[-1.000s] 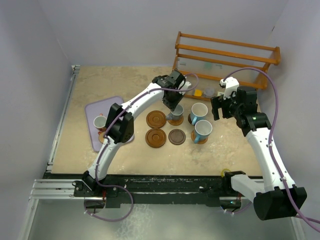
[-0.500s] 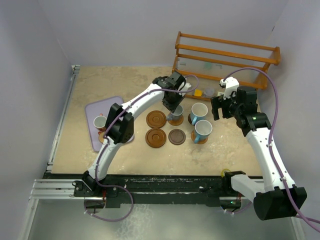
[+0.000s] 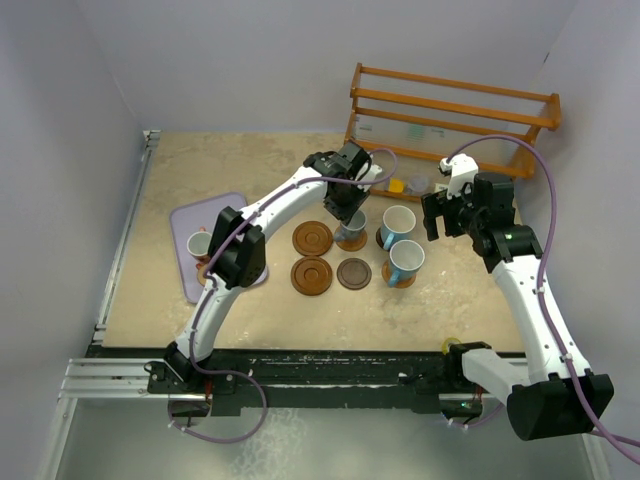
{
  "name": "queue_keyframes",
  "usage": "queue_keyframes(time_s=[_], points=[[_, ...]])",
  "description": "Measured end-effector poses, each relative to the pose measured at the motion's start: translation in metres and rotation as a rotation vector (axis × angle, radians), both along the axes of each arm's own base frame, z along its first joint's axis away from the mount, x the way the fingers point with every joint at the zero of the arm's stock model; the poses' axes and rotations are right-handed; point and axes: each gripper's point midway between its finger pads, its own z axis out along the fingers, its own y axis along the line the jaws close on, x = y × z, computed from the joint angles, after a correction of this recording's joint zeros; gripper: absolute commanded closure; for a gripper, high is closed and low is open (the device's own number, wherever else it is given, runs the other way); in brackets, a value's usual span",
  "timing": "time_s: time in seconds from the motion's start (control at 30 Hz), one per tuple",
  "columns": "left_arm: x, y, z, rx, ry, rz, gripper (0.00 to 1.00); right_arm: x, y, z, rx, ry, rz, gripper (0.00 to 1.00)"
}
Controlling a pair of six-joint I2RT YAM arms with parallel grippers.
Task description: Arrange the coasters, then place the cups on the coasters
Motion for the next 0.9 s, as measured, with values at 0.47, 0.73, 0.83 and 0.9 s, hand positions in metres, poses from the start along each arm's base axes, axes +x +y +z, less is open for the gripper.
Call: queue_keyframes(time_s=[0.47, 0.73, 0.83, 0.9], points=[[0.0, 0.0, 0.012, -0.014, -0.019, -0.012, 0.44, 0.0, 0.0, 0.0, 0.0, 0.001, 0.0, 0.08], [-0.005, 0.007, 0.061, -0.055, -0.1, -0.046, 0.36, 0.0, 0.0, 0.0, 0.0, 0.0, 0.0, 0.08], [-0.012, 0.017, 0.08, -0.053, -0.138, -0.068, 0.36, 0.0, 0.0, 0.0, 0.0, 0.0, 0.0, 0.08], [-0.02, 0.027, 0.089, -0.042, -0.156, -0.087, 0.35, 0.0, 0.0, 0.0, 0.0, 0.001, 0.0, 0.08]])
